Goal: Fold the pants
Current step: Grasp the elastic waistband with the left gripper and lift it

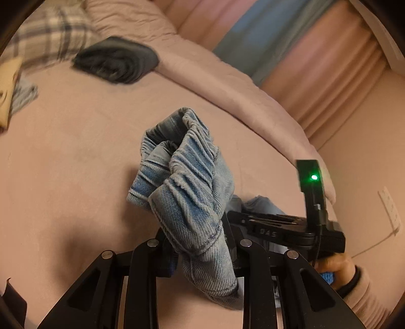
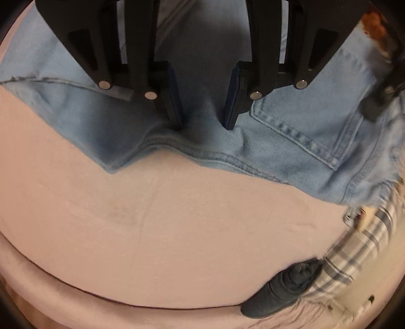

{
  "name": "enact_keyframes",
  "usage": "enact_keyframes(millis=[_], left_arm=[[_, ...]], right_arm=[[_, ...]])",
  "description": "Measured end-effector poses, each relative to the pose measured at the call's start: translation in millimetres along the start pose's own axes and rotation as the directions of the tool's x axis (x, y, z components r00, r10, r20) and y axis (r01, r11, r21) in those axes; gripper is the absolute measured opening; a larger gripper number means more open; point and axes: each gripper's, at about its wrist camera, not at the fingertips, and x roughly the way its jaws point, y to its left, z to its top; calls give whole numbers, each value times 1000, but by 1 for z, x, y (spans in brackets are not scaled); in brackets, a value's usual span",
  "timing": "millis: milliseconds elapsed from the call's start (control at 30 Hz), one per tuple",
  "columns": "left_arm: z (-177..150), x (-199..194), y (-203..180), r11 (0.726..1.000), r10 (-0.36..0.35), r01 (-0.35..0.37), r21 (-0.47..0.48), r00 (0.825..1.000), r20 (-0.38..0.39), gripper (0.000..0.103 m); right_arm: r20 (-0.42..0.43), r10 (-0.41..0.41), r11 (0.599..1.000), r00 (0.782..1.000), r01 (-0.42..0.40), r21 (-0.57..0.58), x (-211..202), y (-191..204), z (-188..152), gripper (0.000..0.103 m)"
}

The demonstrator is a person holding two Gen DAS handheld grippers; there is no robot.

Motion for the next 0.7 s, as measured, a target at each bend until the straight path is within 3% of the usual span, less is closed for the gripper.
enact_keyframes(millis=[133,267,433,500,700], left_arm=[[0,-9,-20,996,3,-6,87,1000,25,24],[-2,-12,-37,986,29,-34,165,999,31,24],[-3,-10,-49,977,39,-44,210,999,28,24],[-5,-5,-52,977,29,-28,210,1000,-3,24],[-10,-12,-74,957,32,-37,288,999,22,24]], right_arm=[[17,30,1000,999,-30,1,-17,-6,-2,32],[60,116,993,991,-117,10,-50,-5,-28,35],[-11,183,983,983,-183,-28,-56,8,-67,35],[-76,161,986,984,-164,-39,-33,14,-79,35],[-26,96,991,995,-98,-91,-30,26,-88,36]])
